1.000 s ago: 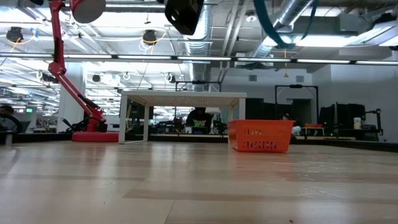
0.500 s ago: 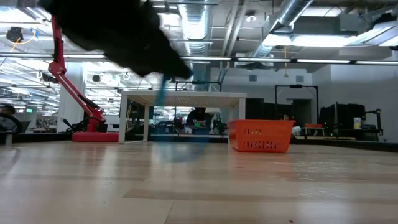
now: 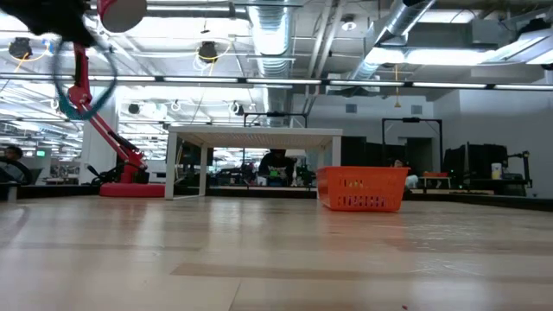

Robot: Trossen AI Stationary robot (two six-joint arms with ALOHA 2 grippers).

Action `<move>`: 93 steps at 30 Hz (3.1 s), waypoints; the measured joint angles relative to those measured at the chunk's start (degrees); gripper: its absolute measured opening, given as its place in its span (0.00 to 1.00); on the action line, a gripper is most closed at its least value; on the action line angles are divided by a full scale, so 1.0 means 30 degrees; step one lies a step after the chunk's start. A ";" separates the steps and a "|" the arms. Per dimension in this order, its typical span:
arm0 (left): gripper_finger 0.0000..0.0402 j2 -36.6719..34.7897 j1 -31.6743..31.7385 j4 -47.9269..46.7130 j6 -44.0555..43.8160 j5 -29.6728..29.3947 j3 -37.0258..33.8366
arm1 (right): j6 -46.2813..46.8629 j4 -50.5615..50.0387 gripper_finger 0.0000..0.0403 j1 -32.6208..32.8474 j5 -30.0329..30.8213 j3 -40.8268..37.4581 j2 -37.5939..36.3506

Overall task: Pick & Place Office Desk Supplies
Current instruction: Put the blue rubber band into the blue bin, then return to Home Position

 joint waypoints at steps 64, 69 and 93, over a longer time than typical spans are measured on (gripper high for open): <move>0.58 -0.5688 -0.0715 -0.6205 -1.0158 1.5845 -0.3402 | 0.0966 -0.0913 0.18 -0.0007 -0.0007 -0.0010 0.0000; 0.56 -0.7491 -0.2229 -0.5830 -1.0328 1.2963 -0.3395 | 0.1195 -0.1186 0.18 0.0006 0.0032 -0.0010 0.0000; 0.42 -0.8821 -0.2592 1.7730 0.6801 0.0689 -1.3345 | 0.1554 -0.1756 0.18 -0.0394 0.0329 -0.0017 0.0000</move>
